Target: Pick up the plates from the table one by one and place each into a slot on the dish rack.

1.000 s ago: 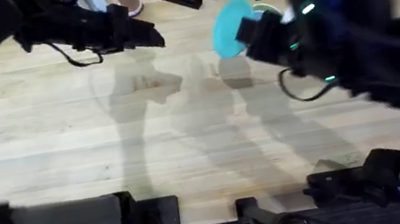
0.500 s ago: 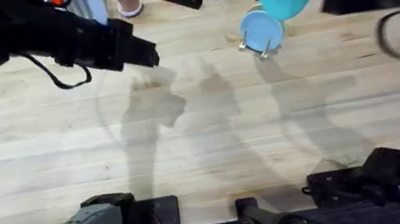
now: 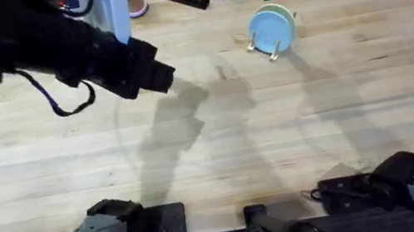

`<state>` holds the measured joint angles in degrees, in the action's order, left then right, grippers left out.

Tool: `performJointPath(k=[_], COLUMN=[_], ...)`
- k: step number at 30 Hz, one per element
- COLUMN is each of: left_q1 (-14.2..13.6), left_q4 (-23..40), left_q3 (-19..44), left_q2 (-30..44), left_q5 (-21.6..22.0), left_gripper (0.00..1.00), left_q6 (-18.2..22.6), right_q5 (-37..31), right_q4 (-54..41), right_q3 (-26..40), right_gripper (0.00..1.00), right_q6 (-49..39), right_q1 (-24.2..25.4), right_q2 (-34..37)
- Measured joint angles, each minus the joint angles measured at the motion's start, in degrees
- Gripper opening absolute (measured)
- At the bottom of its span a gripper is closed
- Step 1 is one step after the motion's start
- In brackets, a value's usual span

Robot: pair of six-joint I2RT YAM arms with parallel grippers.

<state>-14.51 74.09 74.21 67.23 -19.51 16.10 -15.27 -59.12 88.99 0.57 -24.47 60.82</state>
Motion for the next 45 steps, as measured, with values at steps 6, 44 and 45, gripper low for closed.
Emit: performJointPath(k=[6,44,45], left_q1=[-0.5,-0.5,-0.5], left_q4=[0.1,-9.0,-9.0], left_q3=[4.1,4.3,4.3], left_q2=[-0.5,-0.6,-0.6], left_q5=[2.8,-3.2,-3.4], left_gripper=[0.776,0.995,0.995], left_q6=[0.2,8.4,8.4], right_q5=[3.0,12.0,12.2], right_q4=[-6.5,-5.8,-5.8], right_q3=[6.3,11.8,11.8], right_gripper=[0.027,0.027,0.027], right_q6=[-5.4,-20.6,-20.9], right_q1=[2.9,10.0,10.0], right_q2=[6.2,14.1,14.4])
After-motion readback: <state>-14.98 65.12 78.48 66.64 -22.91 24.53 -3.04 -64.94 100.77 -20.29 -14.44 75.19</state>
